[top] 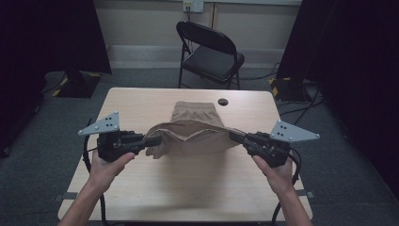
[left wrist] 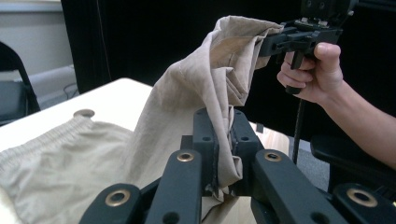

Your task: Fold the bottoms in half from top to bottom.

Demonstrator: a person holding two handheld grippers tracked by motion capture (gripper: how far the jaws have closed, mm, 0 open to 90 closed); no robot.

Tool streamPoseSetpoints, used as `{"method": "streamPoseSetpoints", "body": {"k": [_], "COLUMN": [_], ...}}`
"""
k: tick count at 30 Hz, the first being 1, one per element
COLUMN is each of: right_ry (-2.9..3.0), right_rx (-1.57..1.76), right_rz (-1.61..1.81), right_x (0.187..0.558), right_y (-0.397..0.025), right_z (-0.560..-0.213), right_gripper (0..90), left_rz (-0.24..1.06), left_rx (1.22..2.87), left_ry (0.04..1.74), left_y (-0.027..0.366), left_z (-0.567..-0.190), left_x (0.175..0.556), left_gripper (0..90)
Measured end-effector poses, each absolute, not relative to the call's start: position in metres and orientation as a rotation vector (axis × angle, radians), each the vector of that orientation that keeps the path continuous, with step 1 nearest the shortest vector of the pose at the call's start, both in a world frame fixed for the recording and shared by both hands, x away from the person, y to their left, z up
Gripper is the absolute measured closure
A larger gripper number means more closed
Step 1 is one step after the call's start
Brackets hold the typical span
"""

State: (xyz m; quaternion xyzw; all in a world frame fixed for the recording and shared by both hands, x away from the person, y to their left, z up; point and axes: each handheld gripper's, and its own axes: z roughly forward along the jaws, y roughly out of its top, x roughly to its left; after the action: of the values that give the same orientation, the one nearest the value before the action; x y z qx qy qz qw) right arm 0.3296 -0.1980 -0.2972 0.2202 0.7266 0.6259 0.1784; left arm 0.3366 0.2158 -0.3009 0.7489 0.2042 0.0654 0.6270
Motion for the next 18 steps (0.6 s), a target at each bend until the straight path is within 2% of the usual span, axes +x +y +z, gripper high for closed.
{"method": "streamPoseSetpoints", "body": {"k": [18], "right_ry": [1.911], "right_rx": [0.467], "right_rz": [1.865], "right_x": [0.318], "right_y": [-0.197], "right_z": [-0.241], "right_gripper": [87.9], "left_rz": [0.179], "left_rx": [1.662], "left_ry": [0.387], "left_y": [0.212], "left_z": [-0.244], "left_x": [0.321], "left_gripper": [84.5]}}
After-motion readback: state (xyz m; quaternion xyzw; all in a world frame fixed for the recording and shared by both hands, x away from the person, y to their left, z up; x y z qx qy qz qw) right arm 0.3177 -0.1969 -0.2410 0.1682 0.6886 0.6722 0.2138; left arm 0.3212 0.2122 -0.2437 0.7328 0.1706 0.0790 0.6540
